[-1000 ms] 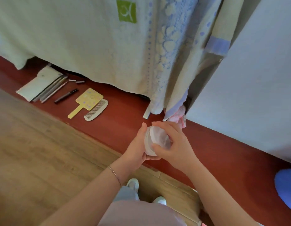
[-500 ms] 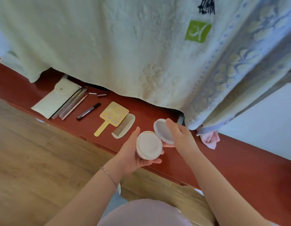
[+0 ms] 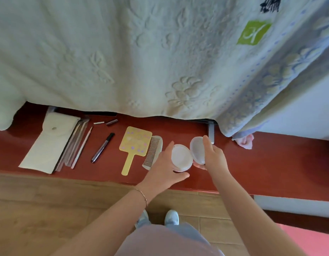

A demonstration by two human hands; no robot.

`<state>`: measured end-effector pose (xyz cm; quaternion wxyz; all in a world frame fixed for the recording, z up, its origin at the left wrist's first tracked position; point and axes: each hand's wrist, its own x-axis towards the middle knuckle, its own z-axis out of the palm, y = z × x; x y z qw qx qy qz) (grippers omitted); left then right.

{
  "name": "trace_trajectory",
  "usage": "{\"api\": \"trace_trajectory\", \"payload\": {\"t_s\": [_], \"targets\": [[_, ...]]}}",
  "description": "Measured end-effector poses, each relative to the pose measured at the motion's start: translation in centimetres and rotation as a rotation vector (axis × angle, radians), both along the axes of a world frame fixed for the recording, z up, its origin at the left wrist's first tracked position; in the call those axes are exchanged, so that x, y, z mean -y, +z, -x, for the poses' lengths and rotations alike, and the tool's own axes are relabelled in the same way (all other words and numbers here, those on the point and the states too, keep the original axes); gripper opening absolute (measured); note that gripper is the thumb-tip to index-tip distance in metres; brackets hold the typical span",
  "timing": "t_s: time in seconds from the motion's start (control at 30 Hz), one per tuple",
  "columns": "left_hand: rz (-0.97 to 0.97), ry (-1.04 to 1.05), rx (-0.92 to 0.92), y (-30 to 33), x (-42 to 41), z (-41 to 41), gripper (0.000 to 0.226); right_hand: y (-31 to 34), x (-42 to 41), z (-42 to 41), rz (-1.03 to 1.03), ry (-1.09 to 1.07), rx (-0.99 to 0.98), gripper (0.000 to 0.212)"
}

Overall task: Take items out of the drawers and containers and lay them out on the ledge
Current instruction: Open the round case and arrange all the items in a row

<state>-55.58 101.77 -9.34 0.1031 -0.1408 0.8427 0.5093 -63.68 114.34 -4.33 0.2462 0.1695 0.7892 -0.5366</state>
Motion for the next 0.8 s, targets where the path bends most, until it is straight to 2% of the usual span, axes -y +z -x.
{"api": "trace_trajectory", "payload": {"t_s": [0.1,0.23,0.5,0.8], "targets": [[0.249,-0.048,-0.097,-1.5,-0.3,1.3,0.087,-0.6,-0.5,0.8,-0.058,0.011,-0.016,0.036],[0.467,-0.079,-0.105,-2.4,-0.8,2.7,0.084,-1.5,-1.2,2.4,-0.161,0.021,-0.084,0.04],[0.561,-0.124,-0.091,-3.3,-0.9,4.7,0.081,-3.4,-1.4,4.5,-0.229,0.051,-0.112,0.038],[0.603,-0.079,-0.157,-4.2,-1.3,4.2,0.082,-4.8,-2.0,4.6,-0.287,0.089,-0.18,0.041]]}}
